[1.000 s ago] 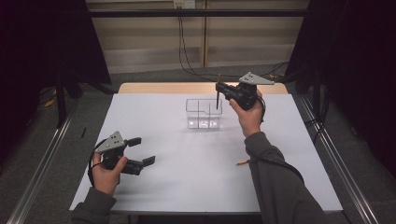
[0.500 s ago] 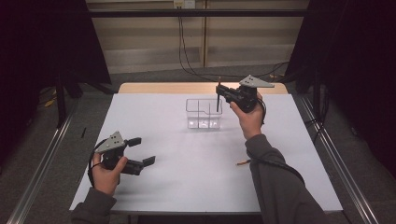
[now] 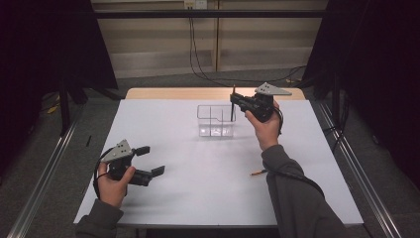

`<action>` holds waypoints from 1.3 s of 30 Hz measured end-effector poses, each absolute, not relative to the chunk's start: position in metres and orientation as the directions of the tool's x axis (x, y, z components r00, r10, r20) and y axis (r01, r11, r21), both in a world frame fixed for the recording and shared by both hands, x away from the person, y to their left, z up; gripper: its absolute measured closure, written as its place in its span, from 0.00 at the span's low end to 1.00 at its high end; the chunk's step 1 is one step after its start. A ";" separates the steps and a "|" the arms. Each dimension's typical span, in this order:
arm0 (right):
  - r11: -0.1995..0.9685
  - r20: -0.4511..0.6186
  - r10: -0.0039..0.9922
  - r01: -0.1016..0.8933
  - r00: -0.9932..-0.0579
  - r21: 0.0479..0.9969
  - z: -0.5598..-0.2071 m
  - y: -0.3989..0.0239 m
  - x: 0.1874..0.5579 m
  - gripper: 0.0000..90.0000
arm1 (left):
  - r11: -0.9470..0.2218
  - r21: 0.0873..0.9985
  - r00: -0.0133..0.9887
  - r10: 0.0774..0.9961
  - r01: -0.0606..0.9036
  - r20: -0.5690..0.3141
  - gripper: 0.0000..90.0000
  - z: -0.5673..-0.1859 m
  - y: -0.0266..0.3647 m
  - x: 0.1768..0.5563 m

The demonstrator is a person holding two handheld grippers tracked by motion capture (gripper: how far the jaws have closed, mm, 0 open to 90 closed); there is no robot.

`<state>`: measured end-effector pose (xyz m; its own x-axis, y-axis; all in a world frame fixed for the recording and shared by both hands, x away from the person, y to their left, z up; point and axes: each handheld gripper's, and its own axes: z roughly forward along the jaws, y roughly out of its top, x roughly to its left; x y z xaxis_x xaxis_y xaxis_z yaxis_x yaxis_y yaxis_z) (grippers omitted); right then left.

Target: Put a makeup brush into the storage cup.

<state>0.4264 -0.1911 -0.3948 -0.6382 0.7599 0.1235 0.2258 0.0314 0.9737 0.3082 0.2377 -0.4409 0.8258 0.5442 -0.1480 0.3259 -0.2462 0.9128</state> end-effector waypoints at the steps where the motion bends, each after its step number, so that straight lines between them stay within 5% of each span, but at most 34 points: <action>1: 0.032 0.123 0.762 0.227 -0.636 0.973 -0.395 -0.191 0.426 0.92 | -0.247 0.913 0.826 0.544 0.326 -0.148 0.03 -0.441 0.238 0.308; 39: 0.061 0.122 0.756 0.254 -0.643 0.965 -0.410 -0.192 0.422 0.92 | -0.245 0.914 0.830 0.538 0.323 -0.149 0.03 -0.442 0.238 0.309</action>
<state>0.4223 -0.1916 -0.4097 -0.6428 0.7563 0.1216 0.2544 0.0611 0.9652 0.3091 0.2379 -0.4419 0.8297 0.5378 -0.1494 0.3233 -0.2448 0.9141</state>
